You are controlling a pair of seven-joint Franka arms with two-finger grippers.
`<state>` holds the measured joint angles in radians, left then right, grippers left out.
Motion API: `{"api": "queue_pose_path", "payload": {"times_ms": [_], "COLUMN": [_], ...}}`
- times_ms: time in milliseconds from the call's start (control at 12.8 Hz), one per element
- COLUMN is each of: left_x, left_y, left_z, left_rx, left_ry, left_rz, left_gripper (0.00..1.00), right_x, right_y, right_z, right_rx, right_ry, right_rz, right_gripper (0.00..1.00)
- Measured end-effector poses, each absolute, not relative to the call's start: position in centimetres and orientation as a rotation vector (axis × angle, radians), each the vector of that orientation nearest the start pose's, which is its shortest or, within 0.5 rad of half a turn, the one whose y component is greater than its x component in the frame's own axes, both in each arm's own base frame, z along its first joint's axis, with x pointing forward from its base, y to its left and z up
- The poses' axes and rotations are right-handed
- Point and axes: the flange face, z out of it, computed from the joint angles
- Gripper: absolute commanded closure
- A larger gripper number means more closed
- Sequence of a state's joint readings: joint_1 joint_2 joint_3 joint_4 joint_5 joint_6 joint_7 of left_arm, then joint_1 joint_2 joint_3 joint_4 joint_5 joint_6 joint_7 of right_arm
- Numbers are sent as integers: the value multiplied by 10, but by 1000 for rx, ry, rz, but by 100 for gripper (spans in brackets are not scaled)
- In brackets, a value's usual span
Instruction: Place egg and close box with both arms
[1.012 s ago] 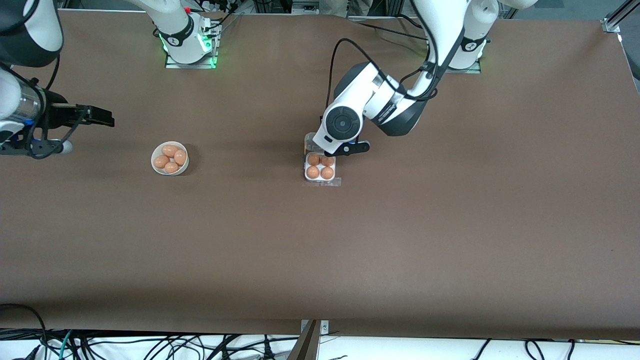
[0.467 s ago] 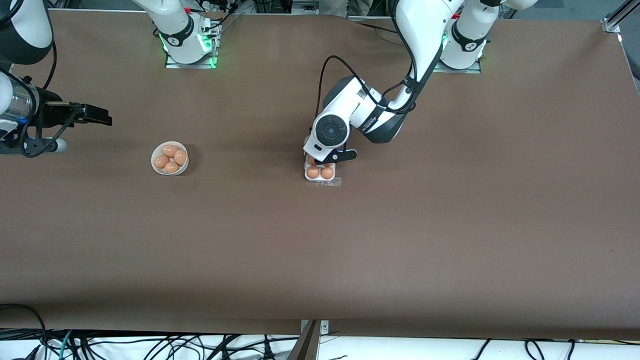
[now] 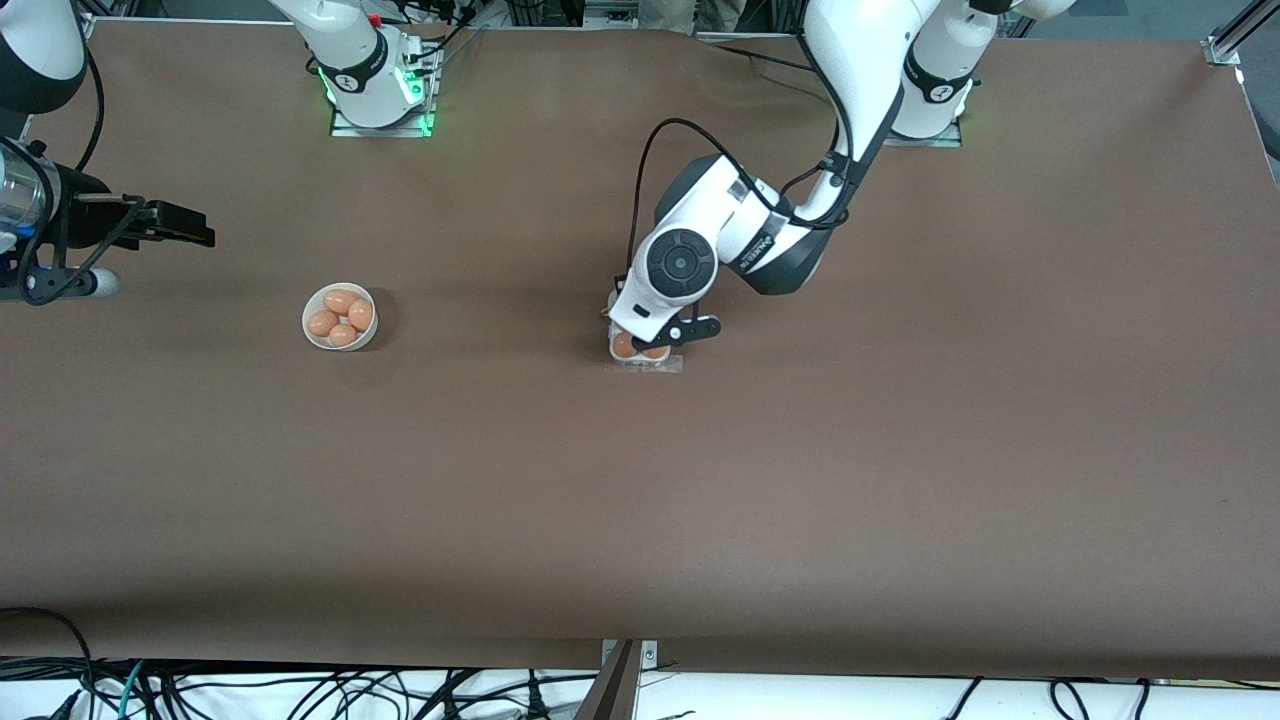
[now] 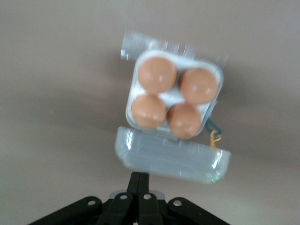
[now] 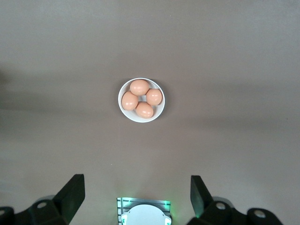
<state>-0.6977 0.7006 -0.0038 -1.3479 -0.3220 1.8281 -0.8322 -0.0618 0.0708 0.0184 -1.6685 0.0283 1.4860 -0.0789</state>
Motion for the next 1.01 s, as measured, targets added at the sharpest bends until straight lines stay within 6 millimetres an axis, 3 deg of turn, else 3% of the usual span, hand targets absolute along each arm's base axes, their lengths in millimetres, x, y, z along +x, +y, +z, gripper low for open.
{"api": "queue_pose_path", "payload": {"times_ms": [156,311,545,623,778,1012], "left_x": [554,564,573,583,614,654], "left_y": [-460,-444,-416,-401,-354,-280], "left_z": [328,347,376,393,429,465], "left_rx": [-3166,-3155,-3051,-3043,-3031,-3034], "left_ry": [-430,-419,-339,-355,-433,-472], "left_rz": [491,451,300,234,113,24], "left_gripper": [93,75,15,1,0,0], "right_x": [555,555,554,554,554,554], "right_y": [-22,-22,-22,-21,-20,-21], "right_z": [534,535,536,536,536,538], "right_rx": [-3072,-3072,-3073,-3073,-3073,-3074], "right_ry": [-51,-51,-51,-53,-55,-53], "right_rz": [386,385,380,379,379,375], "right_gripper": [0,0,0,0,0,0]}}
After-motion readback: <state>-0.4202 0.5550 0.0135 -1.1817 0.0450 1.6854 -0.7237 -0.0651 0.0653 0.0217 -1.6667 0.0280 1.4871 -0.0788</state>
